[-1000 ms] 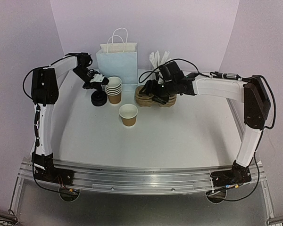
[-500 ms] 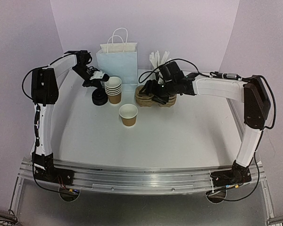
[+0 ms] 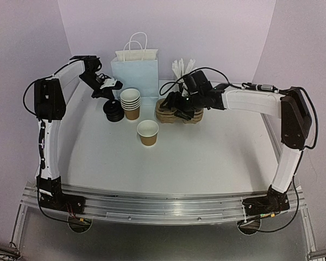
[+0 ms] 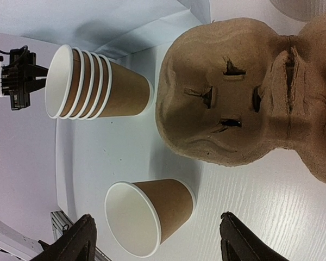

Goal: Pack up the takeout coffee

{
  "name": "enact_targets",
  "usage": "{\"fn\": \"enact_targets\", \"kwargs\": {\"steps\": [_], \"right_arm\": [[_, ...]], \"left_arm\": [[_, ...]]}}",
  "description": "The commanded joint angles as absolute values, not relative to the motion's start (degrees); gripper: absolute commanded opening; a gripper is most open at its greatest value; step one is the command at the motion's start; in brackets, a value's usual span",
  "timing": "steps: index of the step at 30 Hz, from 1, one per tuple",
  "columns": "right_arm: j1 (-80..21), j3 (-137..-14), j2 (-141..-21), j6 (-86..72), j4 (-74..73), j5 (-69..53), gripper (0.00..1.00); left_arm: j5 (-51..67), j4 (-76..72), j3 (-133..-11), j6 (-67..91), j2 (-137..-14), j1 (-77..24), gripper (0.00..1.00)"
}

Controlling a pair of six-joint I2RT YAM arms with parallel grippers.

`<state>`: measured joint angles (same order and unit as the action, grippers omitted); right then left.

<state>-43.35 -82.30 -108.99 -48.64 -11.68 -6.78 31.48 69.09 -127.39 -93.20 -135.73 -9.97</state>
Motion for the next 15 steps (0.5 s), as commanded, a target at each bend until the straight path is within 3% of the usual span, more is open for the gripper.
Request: {"fn": "enact_targets", "kwargs": {"steps": [1, 8, 15], "right_arm": [[-43.62, -84.75, -108.2, -49.12, -11.51, -7.39, 0.73], [-43.59, -85.46, -108.31, -49.17, -11.51, -7.7, 0.73], [-43.66, -84.21, -106.37, -49.48, -11.51, -6.3, 0.73]], "left_arm": [[33.58, 70.82, -128.79, -89.73, -130.38, -9.31, 0.0], [33.92, 62.46, -125.62, -83.24, -129.77, -9.11, 0.0], [32.23, 70.86, -129.14, -84.58, -129.85, -8.25, 0.0]]}}
